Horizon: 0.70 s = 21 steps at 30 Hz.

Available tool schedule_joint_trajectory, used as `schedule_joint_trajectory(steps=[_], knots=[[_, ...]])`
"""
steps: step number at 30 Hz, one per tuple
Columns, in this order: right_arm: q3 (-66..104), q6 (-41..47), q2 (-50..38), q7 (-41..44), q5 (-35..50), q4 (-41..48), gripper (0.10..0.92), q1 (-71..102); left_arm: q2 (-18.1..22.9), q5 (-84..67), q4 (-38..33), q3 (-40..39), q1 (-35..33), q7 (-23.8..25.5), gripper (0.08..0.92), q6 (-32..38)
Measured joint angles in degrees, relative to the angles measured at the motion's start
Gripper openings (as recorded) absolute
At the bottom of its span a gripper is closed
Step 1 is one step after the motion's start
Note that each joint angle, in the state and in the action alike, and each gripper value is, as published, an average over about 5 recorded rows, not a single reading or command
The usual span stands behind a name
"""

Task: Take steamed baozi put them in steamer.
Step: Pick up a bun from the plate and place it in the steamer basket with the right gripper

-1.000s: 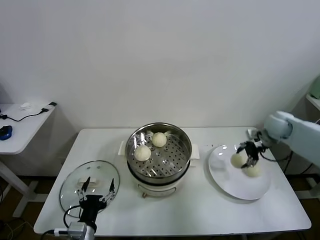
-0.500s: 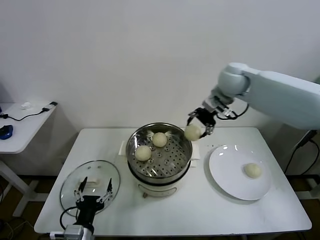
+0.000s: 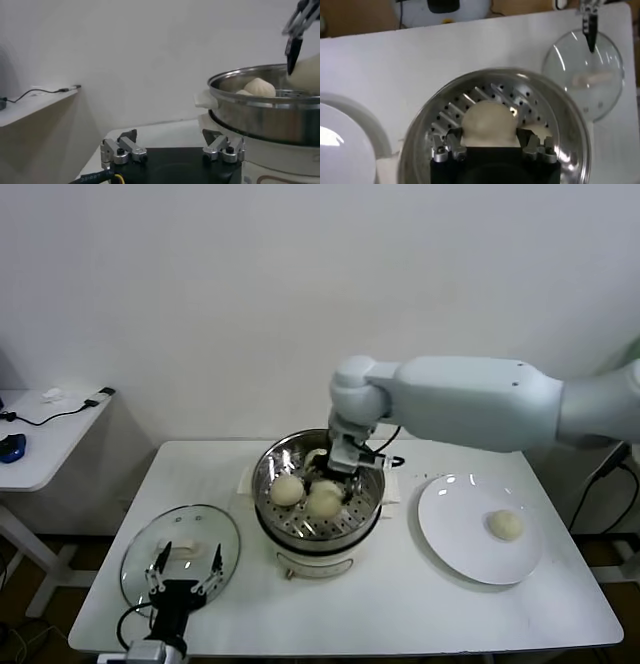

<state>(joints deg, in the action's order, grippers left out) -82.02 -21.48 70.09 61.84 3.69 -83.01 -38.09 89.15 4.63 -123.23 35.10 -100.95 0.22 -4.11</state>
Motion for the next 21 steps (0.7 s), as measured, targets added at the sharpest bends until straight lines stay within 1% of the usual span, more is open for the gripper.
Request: schedule_joint_trajectory(steps=[10, 13, 17, 21], knots=[[-1.33, -2.42, 4.42, -1.50, -3.18, 3.62, 0.756, 3.98, 0.00, -0.27, 0.65, 0.30, 0.24, -0.09, 0.823, 0.33], [-1.36, -2.88, 5.02, -1.91, -3.64, 4.63, 0.786, 4.72, 0.01, -0.33, 0.85, 0.38, 0.48, -0.11, 0.823, 0.32], [-1.33, -3.51, 5.26, -1.99, -3.38, 5.42, 0.819, 4.85, 0.03, -0.37, 1.05, 0.49, 0.64, -0.12, 0.823, 0.26], [-0.70, -4.29, 4.98, -1.01, -1.73, 6.03, 0.822, 3.61, 0.03, -0.40, 1.06, 0.65, 0.66, -0.11, 0.823, 0.20]])
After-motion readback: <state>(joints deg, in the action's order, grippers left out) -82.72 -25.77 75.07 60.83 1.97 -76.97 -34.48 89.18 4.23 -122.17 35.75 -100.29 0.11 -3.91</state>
